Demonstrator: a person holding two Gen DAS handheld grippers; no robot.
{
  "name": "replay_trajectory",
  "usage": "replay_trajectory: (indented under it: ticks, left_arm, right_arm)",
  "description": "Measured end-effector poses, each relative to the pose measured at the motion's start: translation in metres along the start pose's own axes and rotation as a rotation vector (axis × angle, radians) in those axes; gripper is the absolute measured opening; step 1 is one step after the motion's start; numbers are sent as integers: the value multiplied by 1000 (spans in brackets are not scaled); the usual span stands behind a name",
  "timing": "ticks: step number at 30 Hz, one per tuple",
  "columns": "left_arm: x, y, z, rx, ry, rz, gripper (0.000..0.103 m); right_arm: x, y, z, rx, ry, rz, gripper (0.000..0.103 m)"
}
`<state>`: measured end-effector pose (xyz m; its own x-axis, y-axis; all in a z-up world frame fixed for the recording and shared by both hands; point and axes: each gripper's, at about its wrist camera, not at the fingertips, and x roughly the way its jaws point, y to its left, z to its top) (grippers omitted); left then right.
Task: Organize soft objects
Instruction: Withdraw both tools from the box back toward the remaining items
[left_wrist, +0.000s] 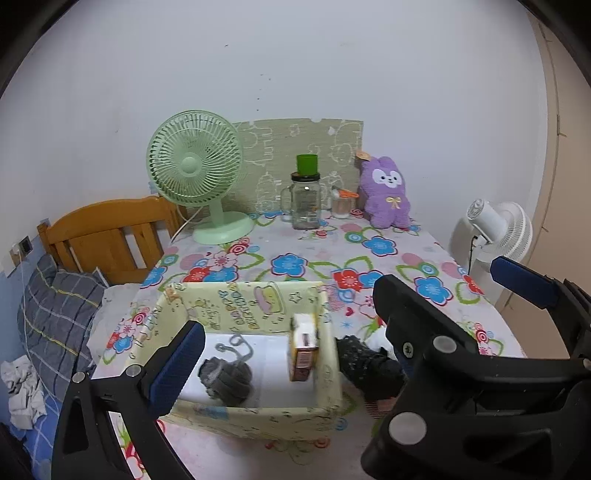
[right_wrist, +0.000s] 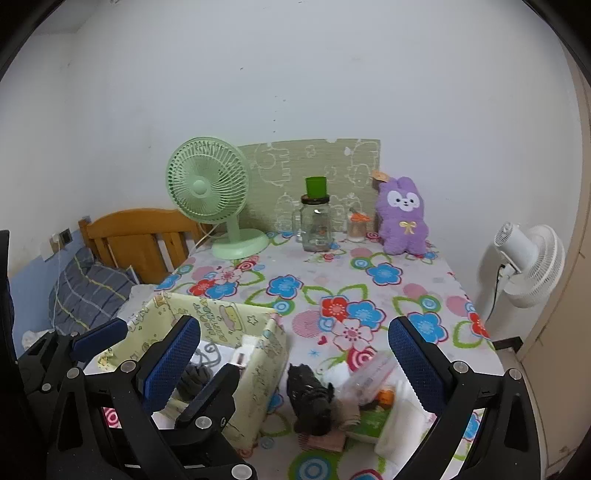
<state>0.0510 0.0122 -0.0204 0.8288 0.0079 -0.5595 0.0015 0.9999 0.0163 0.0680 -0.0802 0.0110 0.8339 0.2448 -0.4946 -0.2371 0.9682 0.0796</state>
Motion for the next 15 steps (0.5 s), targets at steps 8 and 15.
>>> replay_trajectory:
  ticks: [8,15]
  left_arm:
    - [-5,-19,-5,-9,-18,-27,103]
    - [-6,-35,-13,1,-23,-66,103]
  right_arm:
    - [-13,-18,-6,7,1,-39,103]
    - [-23,-31,-15,5,-1,-68,103]
